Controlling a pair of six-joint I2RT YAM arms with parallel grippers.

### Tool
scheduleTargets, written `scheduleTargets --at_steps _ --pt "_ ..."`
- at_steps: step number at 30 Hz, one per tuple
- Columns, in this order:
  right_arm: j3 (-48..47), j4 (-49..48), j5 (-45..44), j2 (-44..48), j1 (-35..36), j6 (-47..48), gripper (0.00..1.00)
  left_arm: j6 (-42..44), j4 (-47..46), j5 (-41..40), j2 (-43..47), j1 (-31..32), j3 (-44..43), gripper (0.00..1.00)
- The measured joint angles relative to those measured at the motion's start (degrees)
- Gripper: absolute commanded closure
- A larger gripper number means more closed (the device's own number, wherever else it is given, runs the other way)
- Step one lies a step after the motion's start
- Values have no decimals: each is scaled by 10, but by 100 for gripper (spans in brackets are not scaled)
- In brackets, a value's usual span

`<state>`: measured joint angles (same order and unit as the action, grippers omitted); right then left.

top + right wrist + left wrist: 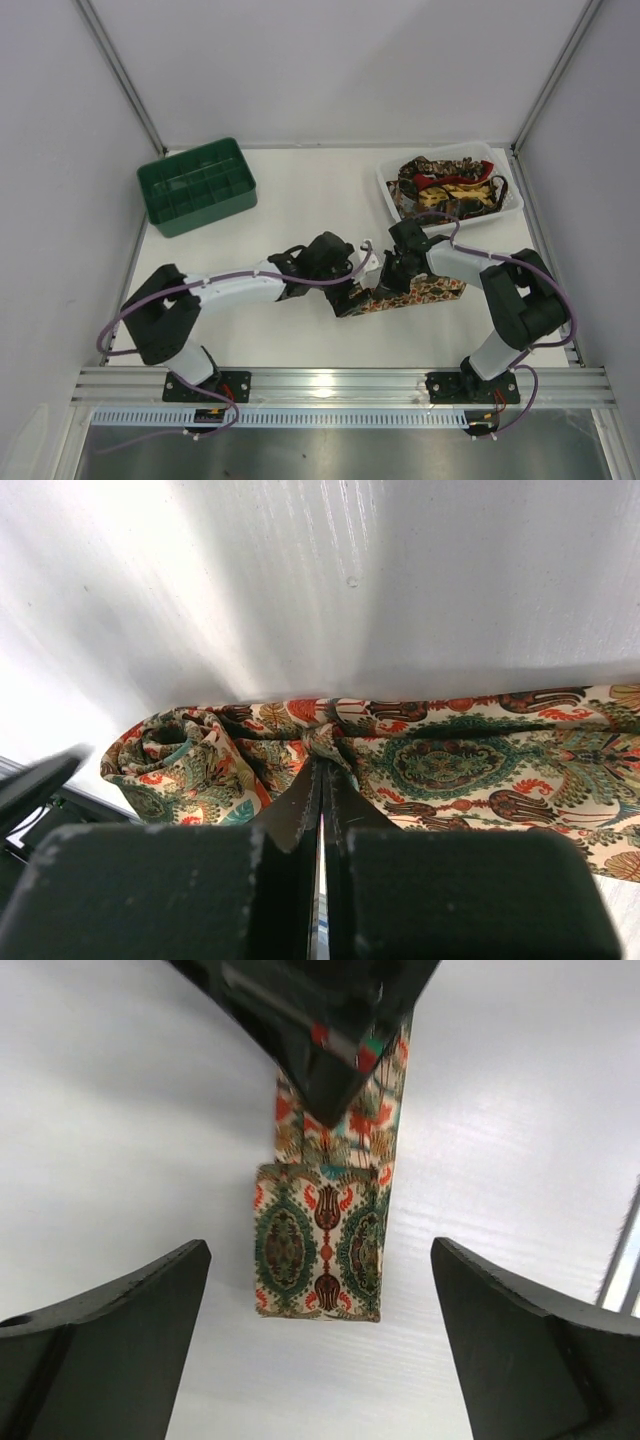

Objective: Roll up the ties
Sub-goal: Roll the tie

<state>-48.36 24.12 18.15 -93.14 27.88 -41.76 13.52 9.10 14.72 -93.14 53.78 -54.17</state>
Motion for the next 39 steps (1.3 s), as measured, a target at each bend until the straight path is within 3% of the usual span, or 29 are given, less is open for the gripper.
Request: scheduleTargets --at_steps 7,13,18,23,30,39 --pt "0 4 -5 8 9 6 100 -42 -25 -4 148 -8 29 2" --pt "-26 51 -31 47 32 27 90 -152 -15 -6 247 -64 39 6" --pt "-101 98 -53 75 39 64 79 -270 24 2 249 -123 42 6" --pt "-163 112 -16 49 51 95 71 -380 13 43 251 -154 92 7" --pt "-161 121 11 19 87 97 71 -521 -15 80 250 -183 171 6" --pt "-129 110 12 -1 92 88 71 -678 -116 125 205 -183 237 6"
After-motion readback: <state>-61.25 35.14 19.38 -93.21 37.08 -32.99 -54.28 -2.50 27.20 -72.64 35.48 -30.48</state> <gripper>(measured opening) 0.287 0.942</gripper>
